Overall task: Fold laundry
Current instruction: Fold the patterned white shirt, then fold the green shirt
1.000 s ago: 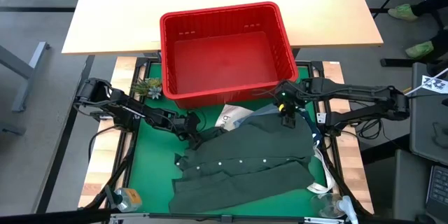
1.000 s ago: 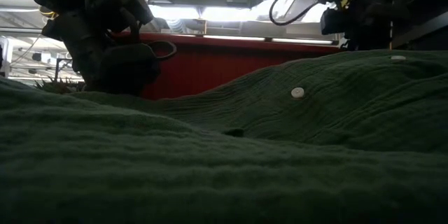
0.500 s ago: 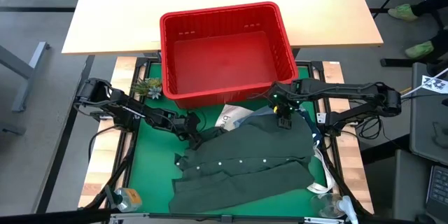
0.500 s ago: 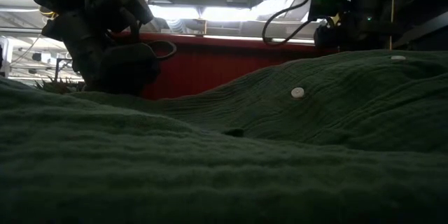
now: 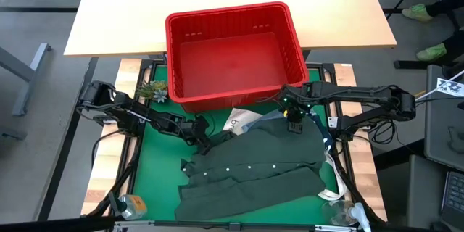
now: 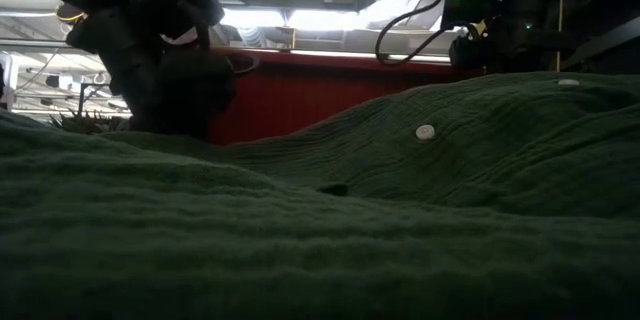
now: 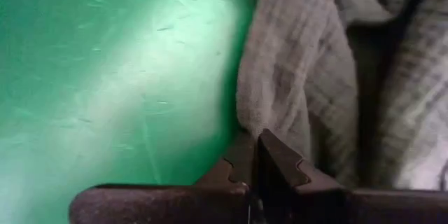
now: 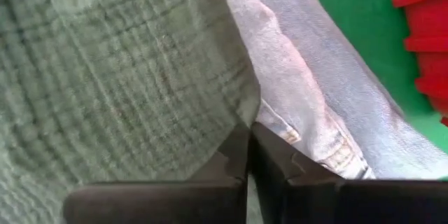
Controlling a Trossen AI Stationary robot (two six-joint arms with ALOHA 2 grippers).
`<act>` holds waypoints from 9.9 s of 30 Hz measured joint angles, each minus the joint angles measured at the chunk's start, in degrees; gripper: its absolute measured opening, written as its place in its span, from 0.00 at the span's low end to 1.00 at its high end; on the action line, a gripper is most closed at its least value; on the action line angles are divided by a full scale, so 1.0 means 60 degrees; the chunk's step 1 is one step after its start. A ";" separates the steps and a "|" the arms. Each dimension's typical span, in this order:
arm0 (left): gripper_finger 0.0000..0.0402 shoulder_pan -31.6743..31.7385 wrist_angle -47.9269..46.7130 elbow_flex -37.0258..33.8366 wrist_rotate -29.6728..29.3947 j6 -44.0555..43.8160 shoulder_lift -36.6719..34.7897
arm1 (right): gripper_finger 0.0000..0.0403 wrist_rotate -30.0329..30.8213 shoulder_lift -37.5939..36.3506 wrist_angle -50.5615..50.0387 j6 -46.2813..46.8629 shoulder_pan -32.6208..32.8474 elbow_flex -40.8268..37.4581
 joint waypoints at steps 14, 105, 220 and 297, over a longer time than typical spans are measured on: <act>0.00 -0.0570 -0.2263 0.1588 -0.0362 0.0006 -0.0018 | 0.02 0.0099 -0.1280 -0.0033 0.0194 0.0007 0.0010; 0.00 -0.7260 -0.7466 0.6442 -0.3543 -0.2519 0.1040 | 0.02 0.2862 0.0166 -0.0678 1.0478 1.1216 0.1620; 0.18 -0.5883 -1.0854 0.7662 -0.2351 -0.5198 0.2889 | 0.34 0.2459 0.0159 0.1745 0.9117 1.1191 0.1613; 0.48 -0.2269 -0.8635 0.7793 -0.2797 0.2313 0.2881 | 0.60 0.1161 0.0272 -0.0747 0.8188 0.7435 0.1234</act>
